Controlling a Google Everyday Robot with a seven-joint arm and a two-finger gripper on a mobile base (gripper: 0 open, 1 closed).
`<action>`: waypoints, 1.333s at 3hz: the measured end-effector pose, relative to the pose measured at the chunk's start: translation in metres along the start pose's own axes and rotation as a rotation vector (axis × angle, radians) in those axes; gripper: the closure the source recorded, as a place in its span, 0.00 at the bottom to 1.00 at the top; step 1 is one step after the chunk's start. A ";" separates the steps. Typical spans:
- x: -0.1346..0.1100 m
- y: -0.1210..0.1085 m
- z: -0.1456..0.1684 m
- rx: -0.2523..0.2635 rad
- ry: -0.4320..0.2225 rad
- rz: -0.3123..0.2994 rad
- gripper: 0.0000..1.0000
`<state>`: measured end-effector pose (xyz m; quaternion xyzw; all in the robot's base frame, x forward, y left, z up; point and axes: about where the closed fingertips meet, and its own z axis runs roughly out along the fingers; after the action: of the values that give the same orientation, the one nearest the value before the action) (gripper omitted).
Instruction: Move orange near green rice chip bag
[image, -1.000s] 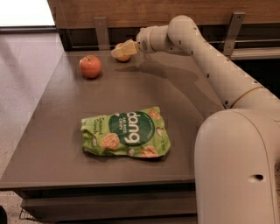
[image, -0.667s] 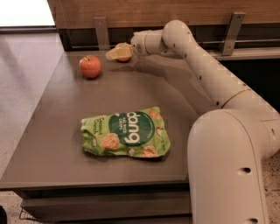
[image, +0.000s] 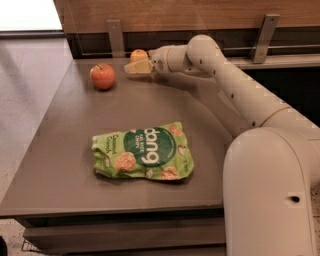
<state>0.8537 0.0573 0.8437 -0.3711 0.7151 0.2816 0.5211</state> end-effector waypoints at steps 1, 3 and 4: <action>-0.002 0.002 0.003 -0.005 0.000 -0.004 0.46; -0.001 0.006 0.009 -0.014 0.002 -0.003 0.93; -0.001 0.009 0.012 -0.021 0.006 -0.003 1.00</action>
Offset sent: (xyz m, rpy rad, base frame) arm 0.0003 0.0037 0.0009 -0.0007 -0.0018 0.0054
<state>0.8530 0.0715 0.8411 -0.3782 0.7132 0.2873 0.5156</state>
